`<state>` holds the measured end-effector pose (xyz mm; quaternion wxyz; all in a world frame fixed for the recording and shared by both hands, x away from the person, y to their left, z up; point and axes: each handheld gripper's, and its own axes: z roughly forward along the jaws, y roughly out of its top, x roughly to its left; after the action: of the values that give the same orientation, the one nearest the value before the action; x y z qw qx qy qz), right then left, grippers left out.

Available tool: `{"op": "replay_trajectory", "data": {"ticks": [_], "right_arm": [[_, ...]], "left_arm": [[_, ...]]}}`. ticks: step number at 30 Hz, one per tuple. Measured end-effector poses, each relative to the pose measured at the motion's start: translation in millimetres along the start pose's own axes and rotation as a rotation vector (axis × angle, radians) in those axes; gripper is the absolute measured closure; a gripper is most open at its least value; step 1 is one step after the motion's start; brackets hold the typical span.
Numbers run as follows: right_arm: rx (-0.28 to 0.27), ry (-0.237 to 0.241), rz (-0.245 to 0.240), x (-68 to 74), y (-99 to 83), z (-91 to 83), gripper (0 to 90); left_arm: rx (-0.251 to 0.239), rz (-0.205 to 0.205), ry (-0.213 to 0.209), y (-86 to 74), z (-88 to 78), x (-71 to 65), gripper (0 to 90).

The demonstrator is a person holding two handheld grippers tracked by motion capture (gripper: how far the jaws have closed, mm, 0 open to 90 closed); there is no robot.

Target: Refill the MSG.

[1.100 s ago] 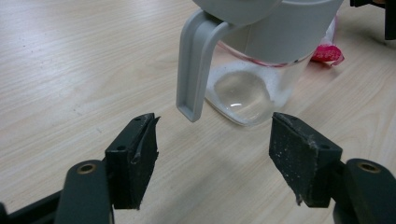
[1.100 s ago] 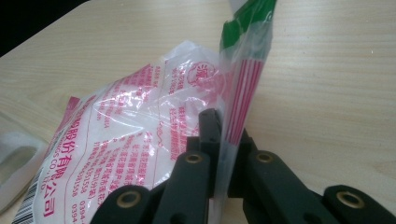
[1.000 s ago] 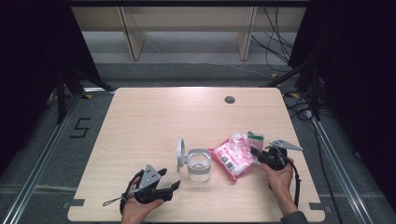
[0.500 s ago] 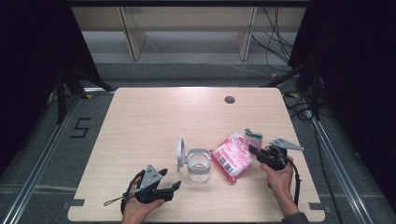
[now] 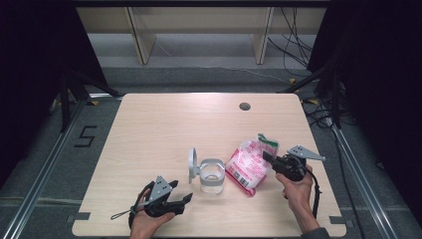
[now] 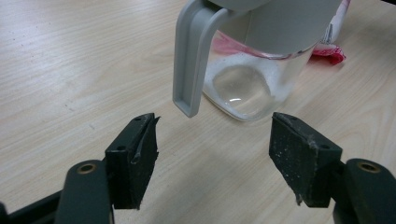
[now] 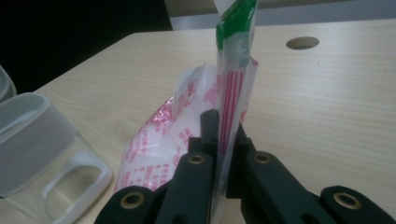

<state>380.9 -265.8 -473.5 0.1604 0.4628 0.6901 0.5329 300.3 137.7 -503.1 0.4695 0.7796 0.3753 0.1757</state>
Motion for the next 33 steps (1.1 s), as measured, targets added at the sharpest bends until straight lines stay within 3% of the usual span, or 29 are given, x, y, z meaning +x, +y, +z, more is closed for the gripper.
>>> {"op": "replay_trajectory", "data": {"ticks": [1, 3, 4, 5, 6, 7, 8, 9, 10, 13, 15, 16, 17, 18, 19, 22, 24, 25, 27, 28, 30, 31, 33], "right_arm": [[-0.024, 0.02, -0.021, 0.1, 2.0, 0.1, 90.0], [-0.026, 0.015, -0.013, 5.7, 5.8, -4.3, 90.0], [-0.027, 0.032, -0.032, 6.0, 8.4, -5.8, 90.0], [-0.031, 0.038, -0.04, 7.0, 9.9, -7.4, 90.0], [-0.038, 0.042, -0.005, 11.0, 9.7, -8.2, 90.0], [-0.05, 0.048, -0.051, 8.9, 11.1, -7.9, 90.0], [-0.037, 0.045, -0.03, 14.0, 12.0, -9.4, 90.0], [-0.04, 0.044, -0.042, 15.6, 12.6, -9.8, 90.0], [-0.047, 0.048, -0.068, 16.0, 13.6, -10.1, 90.0], [-0.057, 0.065, -0.063, 22.9, 18.6, -12.2, 90.0], [-0.063, 0.077, -0.079, 28.2, 23.9, -15.6, 90.0], [-0.058, 0.08, -0.085, 31.6, 26.9, -17.8, 90.0], [-0.058, 0.078, -0.08, 34.5, 28.8, -19.0, 90.0], [-0.059, 0.084, -0.111, 34.1, 30.4, -19.7, 90.0], [-0.057, 0.08, -0.119, 36.3, 32.1, -20.9, 90.0], [-0.036, 0.087, -0.122, 35.7, 38.2, -22.0, 90.0], [-0.037, 0.103, -0.104, 35.7, 41.1, -21.0, 90.0], [-0.025, 0.105, -0.106, 37.0, 44.0, -22.2, 90.0], [-0.027, 0.103, -0.142, 38.7, 49.3, -22.5, 90.0], [-0.023, 0.103, -0.131, 41.7, 51.8, -23.7, 90.0], [-0.015, 0.092, -0.154, 43.0, 56.5, -26.5, 90.0], [-0.012, 0.086, -0.151, 44.6, 57.9, -27.3, 90.0], [-0.004, 0.083, -0.195, 45.2, 63.6, -30.8, 90.0]], "left_arm": [[-0.005, 0.004, 0.001, 0.2, 0.0, 0.3, 32.1], [-0.02, -0.008, 0.013, 0.5, -0.3, -0.3, 32.3], [-0.019, 0.008, 0.017, 0.7, -0.8, 1.1, 32.3], [-0.015, -0.007, 0.017, 0.2, -1.0, 0.8, 32.3], [-0.014, -0.003, 0.024, 0.2, -1.2, 1.2, 32.3], [-0.015, -0.006, 0.025, 0.1, -1.3, 1.1, 32.3], [-0.017, -0.003, 0.026, 0.3, -1.3, 1.1, 32.3], [-0.037, -0.022, 0.016, 0.0, 0.3, 0.0, 32.3], [-0.029, -0.013, 0.02, 0.2, -0.3, 0.4, 32.3], [-0.076, -0.003, 0.052, 0.6, -0.8, 0.4, 33.9], [-0.074, -0.026, 0.066, -0.2, -0.7, -4.3, 33.9], [-0.072, 0.019, 0.064, 0.7, -0.7, -3.2, 33.9], [-0.081, -0.001, 0.061, 0.5, 0.3, -5.9, 33.9], [-0.099, -0.023, 0.052, 0.4, 2.6, -9.5, 33.9], [-0.081, 0.016, 0.059, 1.2, 1.4, -10.0, 33.9], [-0.093, -0.006, 0.042, -0.3, 5.5, -22.3, 33.9], [-0.088, 0.023, 0.04, 1.0, 6.5, -25.8, 33.9], [-0.085, 0.01, 0.036, 1.4, 7.1, -30.5, 33.9], [-0.095, 0.018, 0.022, 2.1, 9.9, -39.2, 34.0], [-0.099, 0.027, 0.009, 1.9, 11.8, -42.3, 34.2], [-0.107, 0.017, -0.003, -1.0, 16.5, -55.9, 35.5], [-0.092, 0.026, -0.017, -2.8, 19.3, -65.0, 35.6], [-0.067, 0.053, -0.052, -4.6, 26.8, -76.8, 35.6]]}}
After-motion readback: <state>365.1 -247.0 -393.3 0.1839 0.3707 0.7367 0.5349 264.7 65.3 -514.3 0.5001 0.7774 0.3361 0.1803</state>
